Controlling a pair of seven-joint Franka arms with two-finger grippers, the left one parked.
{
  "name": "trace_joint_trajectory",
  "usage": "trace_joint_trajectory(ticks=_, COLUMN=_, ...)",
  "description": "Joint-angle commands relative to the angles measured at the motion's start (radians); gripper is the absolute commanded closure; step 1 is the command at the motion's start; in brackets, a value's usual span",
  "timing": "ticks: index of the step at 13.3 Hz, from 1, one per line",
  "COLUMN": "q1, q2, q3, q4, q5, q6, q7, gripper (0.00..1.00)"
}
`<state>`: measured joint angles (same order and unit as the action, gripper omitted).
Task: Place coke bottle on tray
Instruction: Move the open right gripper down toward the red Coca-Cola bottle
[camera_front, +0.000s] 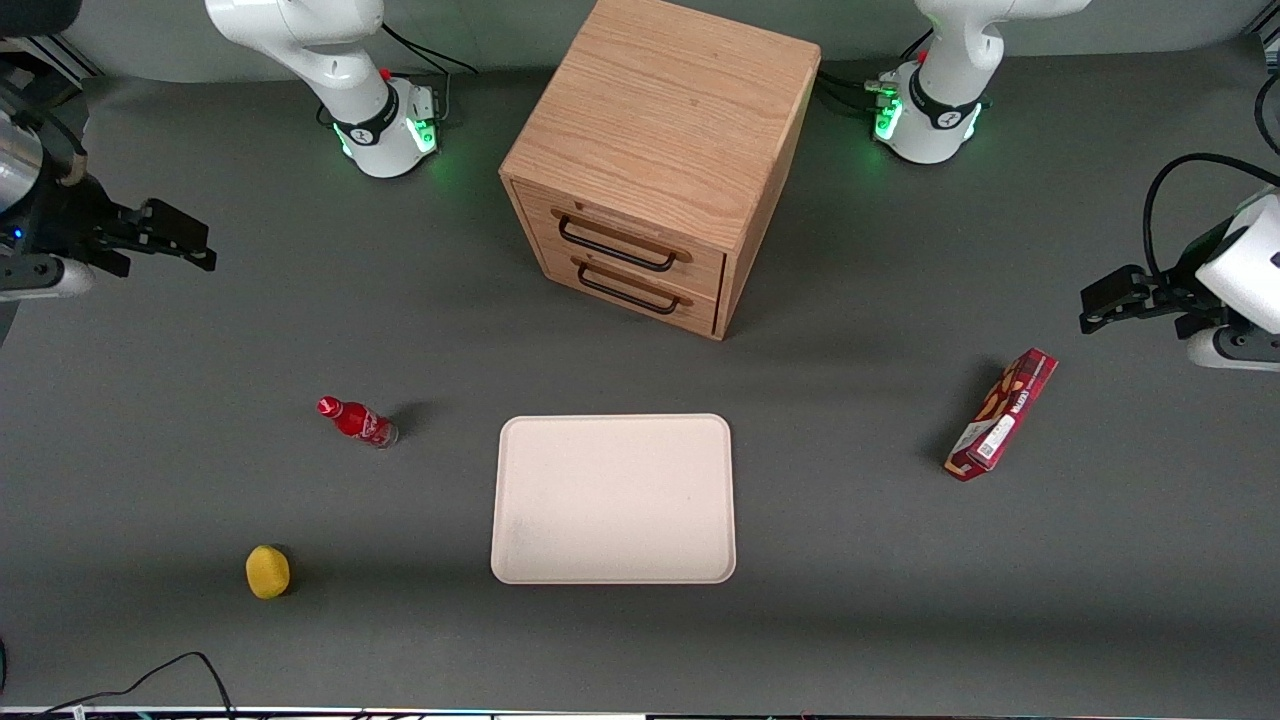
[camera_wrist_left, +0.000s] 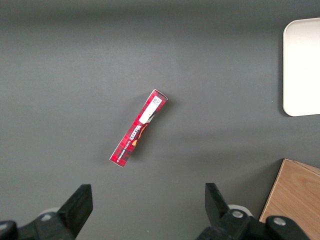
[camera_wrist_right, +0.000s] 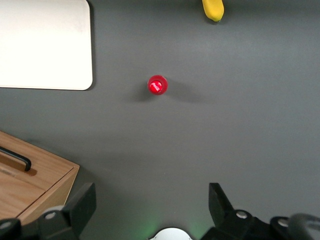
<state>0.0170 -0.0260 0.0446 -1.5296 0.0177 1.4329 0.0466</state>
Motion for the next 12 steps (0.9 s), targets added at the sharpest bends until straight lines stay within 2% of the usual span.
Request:
trace_joint_trajectory(ticks=1, q1=-0.003, q2=-0.015, q3=-0.006, q4=-0.015, q5=0.022, q6=-0.006, q7=0.007, gripper=0.00)
trace_joint_trajectory(ticks=7, q1=-0.008, q2=0.049, q3=-0.006, q4=0.009, q5=0.024, q6=0.007, q7=0.018, gripper=0.00)
trace_joint_trajectory(ticks=12, q1=0.006, q2=0.208, q3=-0.003, q4=-0.010, q5=0.024, q6=0.151, q7=0.033, gripper=0.00)
